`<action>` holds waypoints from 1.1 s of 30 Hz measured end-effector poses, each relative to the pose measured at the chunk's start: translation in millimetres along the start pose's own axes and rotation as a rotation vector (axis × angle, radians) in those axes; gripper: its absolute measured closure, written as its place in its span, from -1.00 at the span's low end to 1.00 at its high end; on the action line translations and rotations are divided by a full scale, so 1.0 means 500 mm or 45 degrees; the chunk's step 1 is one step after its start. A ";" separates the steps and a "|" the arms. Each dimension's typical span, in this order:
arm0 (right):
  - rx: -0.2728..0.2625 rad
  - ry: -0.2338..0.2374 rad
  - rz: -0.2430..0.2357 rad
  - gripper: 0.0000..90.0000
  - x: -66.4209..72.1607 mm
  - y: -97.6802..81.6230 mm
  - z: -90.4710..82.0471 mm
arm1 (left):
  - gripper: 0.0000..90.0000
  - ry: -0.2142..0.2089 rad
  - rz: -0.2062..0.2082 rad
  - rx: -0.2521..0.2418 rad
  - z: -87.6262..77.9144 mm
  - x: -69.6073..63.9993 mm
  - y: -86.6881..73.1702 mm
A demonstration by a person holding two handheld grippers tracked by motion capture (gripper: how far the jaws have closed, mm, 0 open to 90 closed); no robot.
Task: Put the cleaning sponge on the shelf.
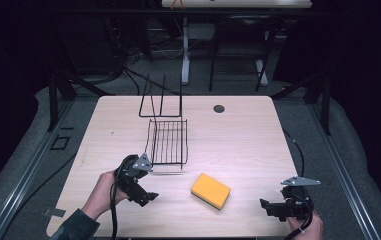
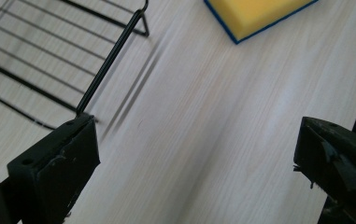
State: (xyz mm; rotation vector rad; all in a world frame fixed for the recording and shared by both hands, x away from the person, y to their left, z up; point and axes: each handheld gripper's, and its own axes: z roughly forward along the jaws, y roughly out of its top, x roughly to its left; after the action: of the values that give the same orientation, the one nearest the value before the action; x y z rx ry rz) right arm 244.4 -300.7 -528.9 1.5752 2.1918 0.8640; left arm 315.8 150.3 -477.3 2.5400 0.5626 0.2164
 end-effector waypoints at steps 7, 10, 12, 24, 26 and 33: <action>0.008 0.004 0.001 -0.87 -0.003 0.000 0.001 | -1.00 -0.035 0.088 -0.010 0.025 -0.020 0.053; 0.007 0.003 -0.001 -0.87 -0.003 -0.001 0.001 | -1.00 -0.052 0.118 -0.011 0.039 -0.029 0.070; 0.007 0.004 -0.002 -0.87 -0.003 -0.001 0.001 | -1.00 -0.063 0.135 -0.007 0.049 -0.035 0.080; 0.020 0.007 0.003 -0.86 -0.002 -0.002 0.003 | -1.00 -0.138 0.213 0.007 0.114 -0.059 0.133; 0.020 0.009 0.004 -0.86 -0.003 -0.002 0.004 | -1.00 -0.151 0.224 0.010 0.126 -0.060 0.139; 0.019 0.011 -0.005 -0.85 -0.002 -0.001 0.003 | -1.00 -0.185 0.265 0.010 0.166 -0.058 0.160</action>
State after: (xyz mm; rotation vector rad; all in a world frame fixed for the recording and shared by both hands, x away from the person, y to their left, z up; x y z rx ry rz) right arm 245.2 -301.3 -530.8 1.5760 2.2112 0.8567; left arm 339.0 37.3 -506.9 2.5950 0.2435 0.1022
